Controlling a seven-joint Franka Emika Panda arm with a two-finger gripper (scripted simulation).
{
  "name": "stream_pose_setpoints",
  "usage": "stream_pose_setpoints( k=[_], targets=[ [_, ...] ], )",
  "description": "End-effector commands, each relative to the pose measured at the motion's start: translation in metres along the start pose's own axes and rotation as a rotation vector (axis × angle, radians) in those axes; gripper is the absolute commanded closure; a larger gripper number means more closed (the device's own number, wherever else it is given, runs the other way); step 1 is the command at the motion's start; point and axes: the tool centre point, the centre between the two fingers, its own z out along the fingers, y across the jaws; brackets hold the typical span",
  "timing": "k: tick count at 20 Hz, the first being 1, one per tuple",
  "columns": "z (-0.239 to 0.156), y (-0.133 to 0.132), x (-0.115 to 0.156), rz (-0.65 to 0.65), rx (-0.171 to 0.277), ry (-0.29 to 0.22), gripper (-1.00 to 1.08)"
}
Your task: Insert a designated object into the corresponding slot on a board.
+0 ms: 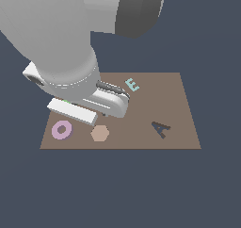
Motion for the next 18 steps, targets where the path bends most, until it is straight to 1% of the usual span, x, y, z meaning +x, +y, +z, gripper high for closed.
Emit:
stream_pose_setpoints(
  k=[1,5,9,14,18],
  targets=[
    [0.012,0.012,0.017,0.081,0.002,0.001,-0.92],
    [0.028,0.032,0.039,0.198,0.007,0.003,-0.92],
    [0.040,0.049,0.055,0.290,0.011,0.004,-0.92],
    [0.051,0.066,0.068,0.371,0.014,0.005,-0.92],
    [0.056,0.074,0.073,0.407,0.016,0.006,-0.92]
  ],
)
